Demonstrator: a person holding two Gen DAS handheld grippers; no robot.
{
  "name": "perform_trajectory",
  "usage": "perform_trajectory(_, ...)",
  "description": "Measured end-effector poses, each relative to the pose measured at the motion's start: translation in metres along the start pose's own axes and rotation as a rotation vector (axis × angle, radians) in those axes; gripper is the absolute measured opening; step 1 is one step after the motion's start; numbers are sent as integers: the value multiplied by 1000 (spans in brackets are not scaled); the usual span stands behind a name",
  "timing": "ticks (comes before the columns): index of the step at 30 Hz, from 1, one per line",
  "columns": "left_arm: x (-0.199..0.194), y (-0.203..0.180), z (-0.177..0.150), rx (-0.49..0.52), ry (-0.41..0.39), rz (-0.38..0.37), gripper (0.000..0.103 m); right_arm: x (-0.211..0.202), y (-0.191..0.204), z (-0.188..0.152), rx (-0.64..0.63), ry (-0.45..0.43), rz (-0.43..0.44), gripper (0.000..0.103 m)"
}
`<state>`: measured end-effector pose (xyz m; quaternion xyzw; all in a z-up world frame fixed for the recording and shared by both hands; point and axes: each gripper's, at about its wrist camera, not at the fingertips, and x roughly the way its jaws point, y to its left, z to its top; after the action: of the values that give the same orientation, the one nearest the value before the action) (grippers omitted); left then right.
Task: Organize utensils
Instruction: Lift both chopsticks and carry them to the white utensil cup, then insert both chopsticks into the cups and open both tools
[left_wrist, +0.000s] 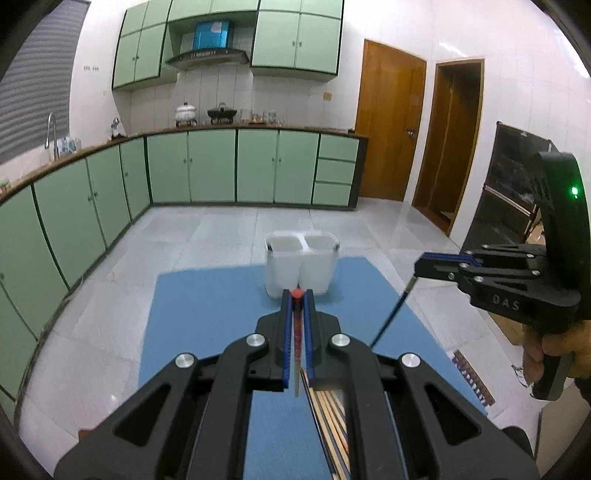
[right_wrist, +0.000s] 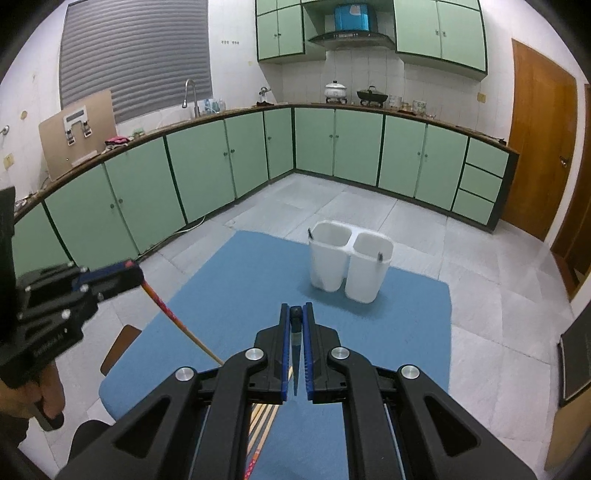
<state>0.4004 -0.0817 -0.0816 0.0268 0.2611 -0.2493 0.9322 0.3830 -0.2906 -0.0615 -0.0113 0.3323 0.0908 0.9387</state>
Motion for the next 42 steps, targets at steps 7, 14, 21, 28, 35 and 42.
perform_trajectory(7, 4, -1, 67, 3, -105, -1, 5, -13, -24, 64, 34, -78, -29, 6)
perform_trajectory(14, 29, -11, 130, -10, -214, 11, 5, -5, -44, 132, 49, -152, -73, 6)
perform_trajectory(21, 88, -15, 165, -16, -266, 35, 5, 40, -68, 173, 49, -197, -131, 6)
perform_trajectory(28, 169, -12, 160, -6, -258, 61, 5, 106, -93, 169, 51, -167, -162, 6)
perform_trajectory(35, 218, 4, 114, -18, -155, 64, 5, 161, -114, 130, 80, -78, -145, 6)
perform_trajectory(42, 177, 16, 111, -6, -167, 80, 32, 131, -119, 119, 114, -108, -120, 8)
